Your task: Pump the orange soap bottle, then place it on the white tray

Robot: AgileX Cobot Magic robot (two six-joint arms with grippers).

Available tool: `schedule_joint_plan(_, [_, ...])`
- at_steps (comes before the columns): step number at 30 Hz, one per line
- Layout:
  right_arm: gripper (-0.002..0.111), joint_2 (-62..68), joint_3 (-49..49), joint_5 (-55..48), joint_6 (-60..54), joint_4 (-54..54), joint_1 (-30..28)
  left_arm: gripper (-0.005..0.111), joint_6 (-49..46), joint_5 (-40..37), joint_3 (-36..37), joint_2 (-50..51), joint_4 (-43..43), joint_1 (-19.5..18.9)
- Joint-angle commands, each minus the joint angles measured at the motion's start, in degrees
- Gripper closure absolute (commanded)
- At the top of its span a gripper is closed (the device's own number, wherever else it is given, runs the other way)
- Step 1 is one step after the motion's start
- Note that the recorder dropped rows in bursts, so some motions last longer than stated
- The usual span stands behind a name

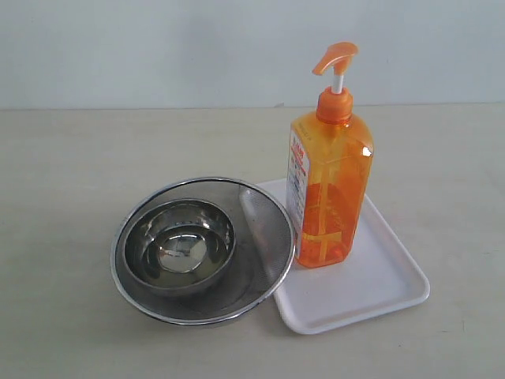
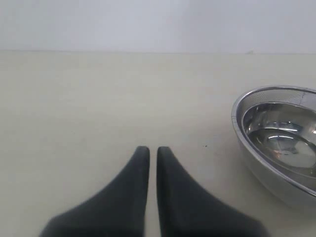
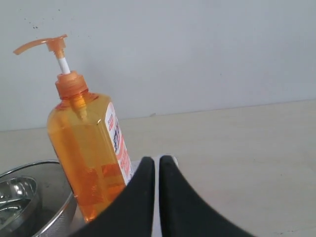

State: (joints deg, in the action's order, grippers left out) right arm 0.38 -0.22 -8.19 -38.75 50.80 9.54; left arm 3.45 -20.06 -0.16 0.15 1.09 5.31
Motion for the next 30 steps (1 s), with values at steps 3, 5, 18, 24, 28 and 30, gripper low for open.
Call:
schedule_joint_plan(3, [0.108,-0.38,0.22,5.91,3.32,-2.73,-0.36,0.102,-0.08,0.51,0.16,-0.15,-0.14,-0.17])
schedule_joint_plan(5, [0.108,-0.38,0.22,5.15,13.60,-16.67,-0.36,0.102,-0.08,0.51,0.16,-0.15,-0.14,-0.17])
schedule_joint_plan(18, [0.108,-0.38,0.22,-12.17,52.13,-62.20,-0.36,0.102,-0.08,0.51,0.16,-0.15,-0.14,-0.17])
schedule_joint_plan(24, [0.108,-0.38,0.22,-12.81,52.13,-61.91,-0.36,0.102,-0.08,0.51,0.16,-0.15,-0.14,-0.17])
schedule_joint_plan(28, [0.108,-0.38,0.22,-12.81,52.13,-61.91,-0.36,0.102,-0.08,0.51,0.16,-0.15,-0.14,-0.17])
schedule_joint_plan(30, [0.108,-0.38,0.22,-12.81,52.13,-61.91,-0.36,0.102,-0.08,0.51,0.16,-0.15,-0.14,-0.17])
